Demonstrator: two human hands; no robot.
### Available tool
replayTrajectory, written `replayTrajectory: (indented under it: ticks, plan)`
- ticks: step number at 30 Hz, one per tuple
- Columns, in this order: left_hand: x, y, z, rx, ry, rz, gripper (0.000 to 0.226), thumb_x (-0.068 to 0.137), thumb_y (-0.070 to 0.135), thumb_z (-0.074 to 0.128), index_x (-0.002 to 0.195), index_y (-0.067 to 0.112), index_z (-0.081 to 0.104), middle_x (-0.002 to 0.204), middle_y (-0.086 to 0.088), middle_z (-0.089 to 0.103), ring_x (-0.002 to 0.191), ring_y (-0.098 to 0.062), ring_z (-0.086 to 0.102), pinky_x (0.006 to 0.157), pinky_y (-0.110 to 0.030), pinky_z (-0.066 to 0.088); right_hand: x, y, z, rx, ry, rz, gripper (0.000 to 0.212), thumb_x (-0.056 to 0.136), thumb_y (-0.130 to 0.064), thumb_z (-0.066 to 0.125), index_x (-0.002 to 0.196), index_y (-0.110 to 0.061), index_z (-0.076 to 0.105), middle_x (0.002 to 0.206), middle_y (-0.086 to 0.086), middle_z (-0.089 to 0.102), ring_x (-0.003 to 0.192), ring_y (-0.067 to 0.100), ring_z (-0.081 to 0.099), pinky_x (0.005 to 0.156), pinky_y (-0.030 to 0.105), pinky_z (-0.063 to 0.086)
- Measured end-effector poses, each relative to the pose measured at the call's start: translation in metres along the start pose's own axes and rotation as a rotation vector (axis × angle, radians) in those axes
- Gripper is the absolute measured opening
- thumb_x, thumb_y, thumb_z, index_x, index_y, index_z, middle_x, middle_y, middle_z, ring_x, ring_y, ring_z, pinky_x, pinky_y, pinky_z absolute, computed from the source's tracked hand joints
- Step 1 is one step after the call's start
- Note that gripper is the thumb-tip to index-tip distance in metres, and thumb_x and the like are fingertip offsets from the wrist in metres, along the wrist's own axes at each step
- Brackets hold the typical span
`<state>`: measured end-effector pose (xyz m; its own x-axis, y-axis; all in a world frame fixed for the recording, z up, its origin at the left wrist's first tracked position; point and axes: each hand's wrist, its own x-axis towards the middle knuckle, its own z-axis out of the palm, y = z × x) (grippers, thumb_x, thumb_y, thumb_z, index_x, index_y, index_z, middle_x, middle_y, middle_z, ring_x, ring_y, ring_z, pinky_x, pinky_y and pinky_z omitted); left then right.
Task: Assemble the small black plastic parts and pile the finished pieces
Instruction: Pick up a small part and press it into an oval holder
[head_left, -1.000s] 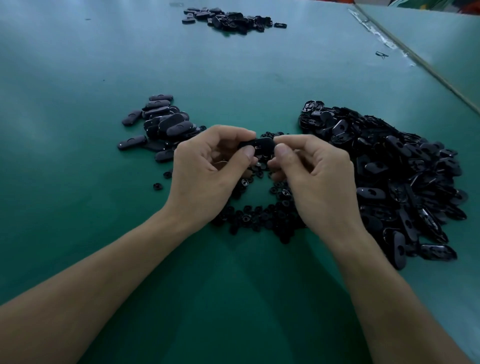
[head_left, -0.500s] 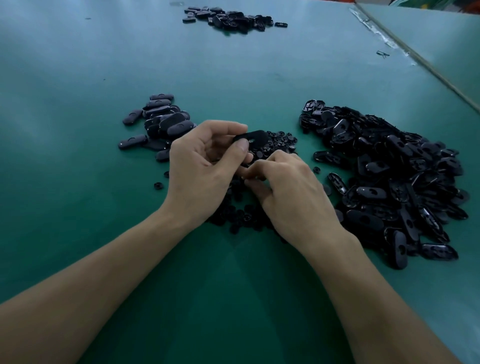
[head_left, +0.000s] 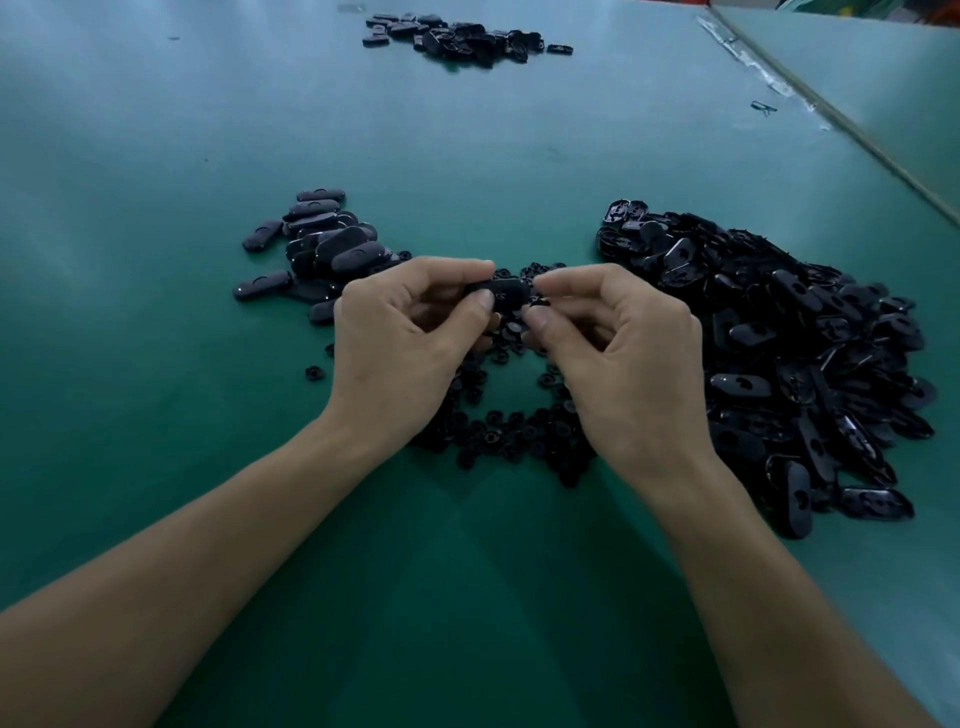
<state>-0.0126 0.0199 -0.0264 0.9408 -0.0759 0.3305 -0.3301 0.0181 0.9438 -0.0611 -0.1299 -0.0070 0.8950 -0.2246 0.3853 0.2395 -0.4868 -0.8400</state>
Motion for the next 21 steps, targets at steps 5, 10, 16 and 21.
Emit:
replayTrajectory:
  ticks: [5,10,16,21]
  plan:
    - [-0.001,-0.0003,-0.001,0.027,-0.02,0.017,0.018,0.085,0.012,0.071,0.096,0.026,0.074,0.084,0.004,0.078,0.076,-0.016,0.076,0.074,-0.03,0.06,0.0009,-0.0021,-0.0015,0.09,0.005,0.005,0.016,0.086,-0.012,0.078,0.089,-0.027,0.076,0.081,-0.01,0.075,0.077,0.006,0.07,0.076,0.023,0.055]
    - [-0.0027,0.0,-0.0004,0.086,-0.053,0.062,0.019,0.084,0.015,0.072,0.097,0.03,0.075,0.087,0.006,0.078,0.08,-0.016,0.076,0.077,-0.036,0.061,0.0011,-0.0017,-0.0005,0.108,0.003,0.048,0.015,0.089,-0.009,0.074,0.091,-0.024,0.077,0.077,-0.009,0.074,0.071,0.009,0.069,0.07,0.023,0.055]
    - [-0.004,0.0022,0.0013,0.109,-0.085,0.107,0.022,0.084,0.012,0.072,0.097,0.029,0.074,0.089,0.006,0.078,0.079,-0.014,0.075,0.076,-0.029,0.06,-0.0001,-0.0028,0.0012,0.098,-0.03,0.05,0.02,0.087,-0.006,0.073,0.086,-0.026,0.071,0.079,-0.009,0.074,0.073,0.005,0.069,0.071,0.019,0.053]
    - [-0.0044,0.003,0.0022,0.106,-0.096,0.106,0.021,0.084,0.011,0.071,0.096,0.028,0.073,0.089,0.004,0.077,0.079,-0.016,0.075,0.077,-0.031,0.061,-0.0008,-0.0033,0.0011,0.085,-0.05,0.039,0.023,0.087,-0.005,0.073,0.085,-0.027,0.071,0.077,-0.011,0.073,0.072,0.004,0.069,0.072,0.02,0.054]
